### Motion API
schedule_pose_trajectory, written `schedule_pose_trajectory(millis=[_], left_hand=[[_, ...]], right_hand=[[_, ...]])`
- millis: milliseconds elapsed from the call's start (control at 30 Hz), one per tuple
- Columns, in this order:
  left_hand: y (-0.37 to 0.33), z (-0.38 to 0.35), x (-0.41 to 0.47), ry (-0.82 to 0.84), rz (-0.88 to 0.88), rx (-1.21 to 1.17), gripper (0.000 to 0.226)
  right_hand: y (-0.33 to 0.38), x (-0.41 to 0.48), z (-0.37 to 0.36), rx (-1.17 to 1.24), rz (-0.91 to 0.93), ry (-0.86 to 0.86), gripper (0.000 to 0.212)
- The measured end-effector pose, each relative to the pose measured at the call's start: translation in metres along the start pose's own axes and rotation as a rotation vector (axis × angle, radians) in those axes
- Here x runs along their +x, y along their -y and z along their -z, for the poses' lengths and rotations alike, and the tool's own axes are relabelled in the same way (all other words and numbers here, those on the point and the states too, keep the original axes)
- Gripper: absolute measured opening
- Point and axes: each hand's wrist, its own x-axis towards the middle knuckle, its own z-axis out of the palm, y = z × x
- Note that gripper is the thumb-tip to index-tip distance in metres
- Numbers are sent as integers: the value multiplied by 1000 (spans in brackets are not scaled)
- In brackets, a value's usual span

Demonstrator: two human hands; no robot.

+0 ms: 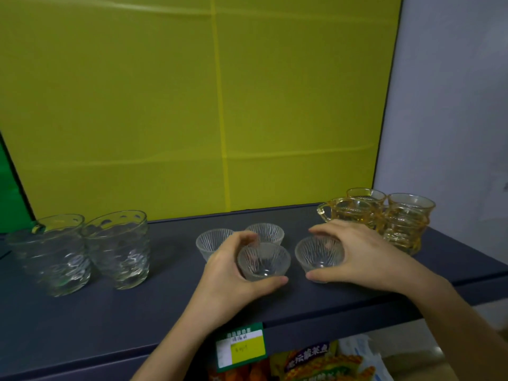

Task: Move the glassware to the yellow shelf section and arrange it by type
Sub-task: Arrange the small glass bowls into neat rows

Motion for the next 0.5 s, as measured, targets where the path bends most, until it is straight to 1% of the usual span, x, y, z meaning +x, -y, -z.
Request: schedule_pose_trajectory(millis=[167,267,333,400,500], left_hand=[[4,41,14,-139,26,-43,70],[9,58,27,-199,67,-72,76],[13,62,34,-224,87,-57,83],[18,62,39,-242,108,-44,85],[28,57,44,-234,141,-34,79]], right_hand=[[19,28,8,146,76,-72,75],[25,52,4,207,87,-111,74],[27,66,-2,244,86,-123,73],[27,76,-9,263,81,-118,73],[26,84,-20,267,73,-97,74]])
